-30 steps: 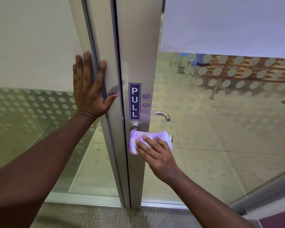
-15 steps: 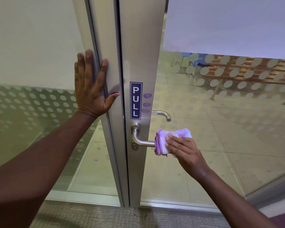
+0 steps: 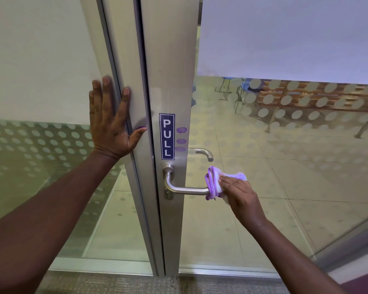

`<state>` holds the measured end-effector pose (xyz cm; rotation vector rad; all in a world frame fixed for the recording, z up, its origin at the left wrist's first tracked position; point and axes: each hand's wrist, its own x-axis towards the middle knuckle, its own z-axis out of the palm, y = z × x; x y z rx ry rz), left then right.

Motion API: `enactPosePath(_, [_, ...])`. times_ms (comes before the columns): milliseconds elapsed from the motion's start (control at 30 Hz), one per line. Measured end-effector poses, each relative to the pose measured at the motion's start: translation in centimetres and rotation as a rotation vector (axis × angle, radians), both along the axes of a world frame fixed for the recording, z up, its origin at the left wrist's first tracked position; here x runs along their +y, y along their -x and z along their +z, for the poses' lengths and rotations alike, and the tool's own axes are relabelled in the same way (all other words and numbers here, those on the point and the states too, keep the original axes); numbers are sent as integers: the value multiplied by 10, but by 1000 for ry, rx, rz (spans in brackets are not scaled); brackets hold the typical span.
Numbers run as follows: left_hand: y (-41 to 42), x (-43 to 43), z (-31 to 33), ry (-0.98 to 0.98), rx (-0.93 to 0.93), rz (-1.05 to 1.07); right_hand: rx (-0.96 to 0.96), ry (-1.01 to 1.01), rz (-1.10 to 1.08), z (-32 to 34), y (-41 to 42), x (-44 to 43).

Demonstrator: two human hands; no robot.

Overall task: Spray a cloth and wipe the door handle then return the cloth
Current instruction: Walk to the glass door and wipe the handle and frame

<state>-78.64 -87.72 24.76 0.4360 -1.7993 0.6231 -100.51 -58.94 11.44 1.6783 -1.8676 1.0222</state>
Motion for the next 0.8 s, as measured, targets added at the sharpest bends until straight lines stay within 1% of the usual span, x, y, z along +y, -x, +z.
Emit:
enactPosePath(133, [-1,0,0,6,-2,-16,-84,-59,-19,23,-11,8])
enactPosePath(200, [-1,0,0,3,-5,-12,-132,-37,-76,34,-19,16])
enactPosePath(267, [-1,0,0,-3,-7,-10,-184,53,-146,36,-21,26])
enactPosePath(367, [-1,0,-1,-9,-7,-25,-252,257,-202,45,-28,31])
enactPosePath(400, [-1,0,-1,-11,-8,-28,-229,328,-195,52,-33,29])
enactPosePath(467, [-1,0,0,-16,-11,-25,-119,437,-131,74,-48,21])
enactPosePath(533, [-1,0,-1,-22,-17,-19,15,491,-60,98,-64,8])
enactPosePath(667, [-2,0,-1,-33,-24,-15,211,482,9,132,-73,-34])
enactPosePath(800, [-3,1,0,-32,-19,-11,407,360,6,146,-65,-70])
